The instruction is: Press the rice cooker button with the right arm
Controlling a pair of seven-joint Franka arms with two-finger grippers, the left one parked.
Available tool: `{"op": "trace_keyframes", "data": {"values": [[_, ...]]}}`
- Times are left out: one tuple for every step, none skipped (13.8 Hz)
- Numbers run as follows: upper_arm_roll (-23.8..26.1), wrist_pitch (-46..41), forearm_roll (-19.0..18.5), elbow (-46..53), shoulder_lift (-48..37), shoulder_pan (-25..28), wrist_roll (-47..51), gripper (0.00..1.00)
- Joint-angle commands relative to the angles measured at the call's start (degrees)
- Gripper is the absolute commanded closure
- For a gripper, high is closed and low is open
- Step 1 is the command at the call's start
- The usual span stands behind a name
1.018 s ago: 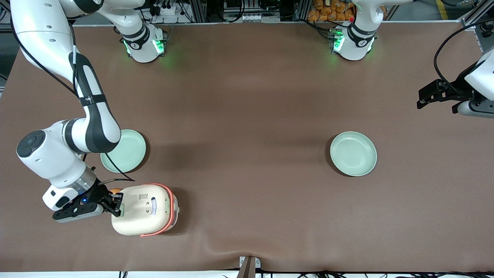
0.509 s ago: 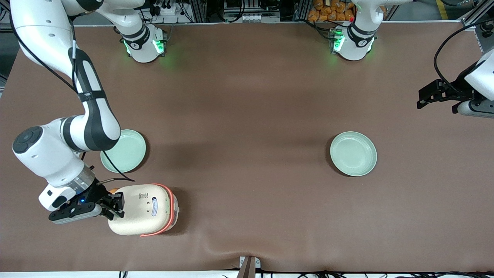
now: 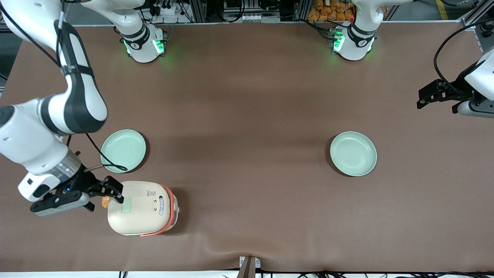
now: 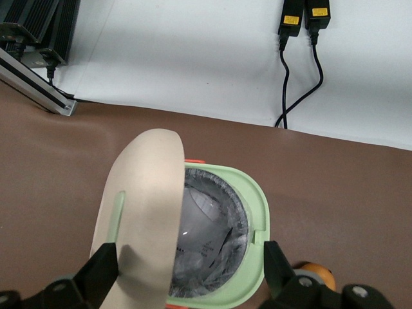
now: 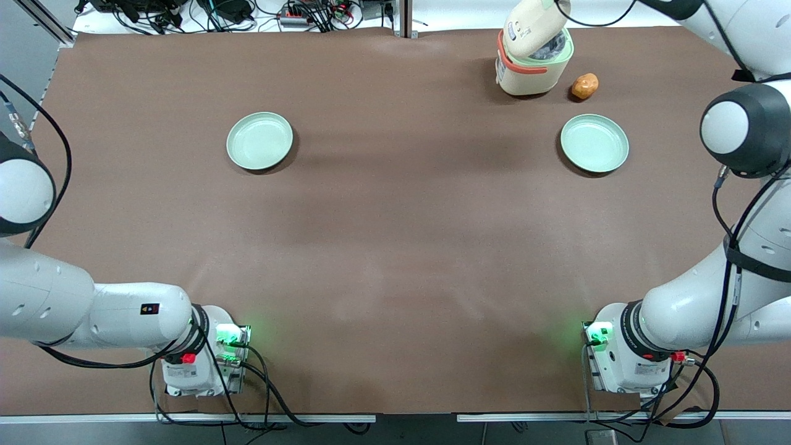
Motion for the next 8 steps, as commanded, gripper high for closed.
{"op": "trace_keyframes", "data": {"values": [[0.1, -5.7, 0.1, 0.0, -3.6, 0.4, 3.4, 0.0], [0.1, -7.8, 0.1, 0.0, -5.0, 0.4, 4.3, 0.0], [0.1, -10.9, 0.2, 0.0, -6.3, 0.4, 4.8, 0.0], [0.1, -14.2, 0.2, -0.1, -7.7, 0.2, 5.2, 0.0], [0.1, -17.4, 0.2, -0.4, -9.3, -0.1, 5.8, 0.0], [0.1, -21.5, 0.1, -0.6, -11.2, -0.3, 6.7, 0.0], [0.1, -26.5, 0.1, -0.6, -13.1, -0.3, 7.0, 0.0], [0.1, -30.3, 0.1, -0.7, -14.9, -0.4, 7.5, 0.0]]}}
